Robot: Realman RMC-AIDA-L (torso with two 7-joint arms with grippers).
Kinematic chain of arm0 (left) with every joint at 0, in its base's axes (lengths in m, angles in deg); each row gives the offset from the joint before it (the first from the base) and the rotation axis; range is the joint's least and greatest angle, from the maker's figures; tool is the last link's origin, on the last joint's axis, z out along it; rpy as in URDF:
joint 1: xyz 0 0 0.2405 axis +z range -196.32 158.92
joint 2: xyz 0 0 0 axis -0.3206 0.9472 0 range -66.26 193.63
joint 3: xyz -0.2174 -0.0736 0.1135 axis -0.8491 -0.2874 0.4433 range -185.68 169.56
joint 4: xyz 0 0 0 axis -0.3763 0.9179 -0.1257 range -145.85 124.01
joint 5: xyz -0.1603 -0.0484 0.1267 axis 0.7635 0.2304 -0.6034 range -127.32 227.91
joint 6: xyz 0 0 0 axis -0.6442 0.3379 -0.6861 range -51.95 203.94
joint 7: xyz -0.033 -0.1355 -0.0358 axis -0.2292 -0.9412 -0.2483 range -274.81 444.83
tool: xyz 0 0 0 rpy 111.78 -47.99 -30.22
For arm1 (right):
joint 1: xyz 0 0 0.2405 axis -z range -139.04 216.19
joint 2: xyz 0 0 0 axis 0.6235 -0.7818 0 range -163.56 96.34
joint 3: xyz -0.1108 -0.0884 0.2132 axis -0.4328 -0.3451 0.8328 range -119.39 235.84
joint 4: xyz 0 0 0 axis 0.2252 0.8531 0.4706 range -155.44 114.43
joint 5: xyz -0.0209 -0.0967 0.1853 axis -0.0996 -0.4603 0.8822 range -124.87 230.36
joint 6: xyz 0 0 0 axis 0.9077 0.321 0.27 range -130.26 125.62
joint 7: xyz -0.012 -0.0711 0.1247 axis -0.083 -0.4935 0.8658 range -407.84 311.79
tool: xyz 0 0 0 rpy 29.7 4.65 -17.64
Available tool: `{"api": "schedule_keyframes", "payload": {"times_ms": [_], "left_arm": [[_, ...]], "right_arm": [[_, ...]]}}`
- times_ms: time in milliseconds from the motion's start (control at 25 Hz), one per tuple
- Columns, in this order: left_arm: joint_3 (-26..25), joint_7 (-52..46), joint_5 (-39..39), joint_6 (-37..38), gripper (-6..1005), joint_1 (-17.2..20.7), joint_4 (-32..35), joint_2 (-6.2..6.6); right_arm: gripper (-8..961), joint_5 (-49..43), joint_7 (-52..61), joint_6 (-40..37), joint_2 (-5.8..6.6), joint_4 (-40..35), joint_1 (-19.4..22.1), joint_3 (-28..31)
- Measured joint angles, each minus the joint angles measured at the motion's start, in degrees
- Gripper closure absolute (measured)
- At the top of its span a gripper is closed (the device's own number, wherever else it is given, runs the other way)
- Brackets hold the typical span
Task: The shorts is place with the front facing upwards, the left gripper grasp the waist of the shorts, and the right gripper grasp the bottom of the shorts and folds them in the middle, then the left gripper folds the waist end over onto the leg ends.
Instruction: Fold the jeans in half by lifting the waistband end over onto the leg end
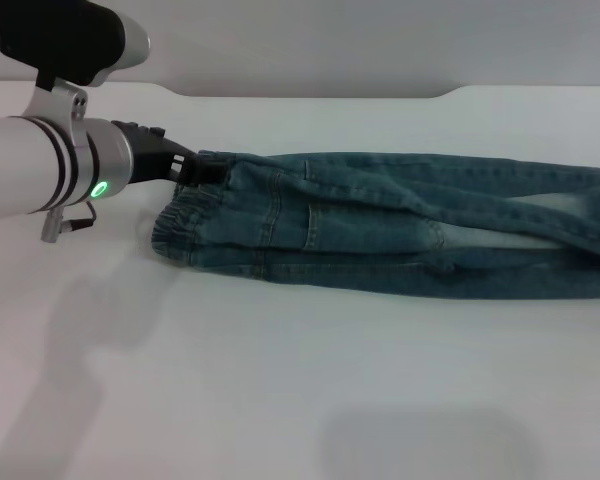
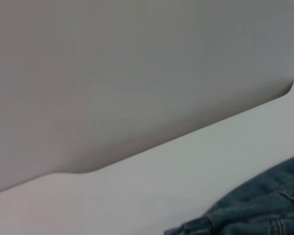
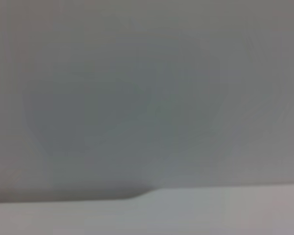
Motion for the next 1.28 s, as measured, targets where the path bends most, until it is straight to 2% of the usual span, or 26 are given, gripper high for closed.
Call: {"api": "schedule_keyframes", "payload": {"times_ms": [80, 120, 280, 520, 720, 960, 1160, 1280], "left_arm": [[-0.09, -0.04, -0.01, -1.16, 235, 0.37, -0.97, 0.01], [-0.1, -0.05, -0.01, -1.61, 217, 0.54, -1.34, 0.01], [-0.18, -0.17, -0.01, -2.01, 143, 0.87, -1.25, 0.06], [-0.89, -1.47, -0.3, -5.98, 143, 0.31, -0.85, 0.13], [-3.85, -1.59, -0.71, -12.35, 144, -0.08, -2.07, 0.21], [-4.69, -1.64, -0.25, -17.08, 144, -0.42, -3.69, 0.14], [-4.31, -1.66, -0.14, -17.42, 144, -1.03, -3.72, 0.0], [-4.29, -1.68, -0.13, -17.46, 144, -1.31, -3.45, -0.03]], "right_arm": [[161, 8.19, -9.94, -0.32, -0.08, -2.98, 0.86, -0.22], [160, 8.19, -9.94, -0.32, -0.08, -2.98, 0.86, -0.22], [159, 18.26, -22.02, -2.73, -0.21, -8.0, 1.61, -0.98], [163, 33.02, -41.71, -4.64, -0.32, -13.58, 4.02, -6.57], [182, 41.64, -54.92, -4.74, -0.32, -16.29, 5.58, -11.89], [204, 45.39, -58.48, -4.71, -0.3, -18.23, 5.49, -13.46], [223, 46.55, -60.84, -4.59, -0.35, -19.02, 5.12, -13.49], [235, 51.45, -64.73, -3.54, -0.35, -21.07, 4.59, -14.04]]}}
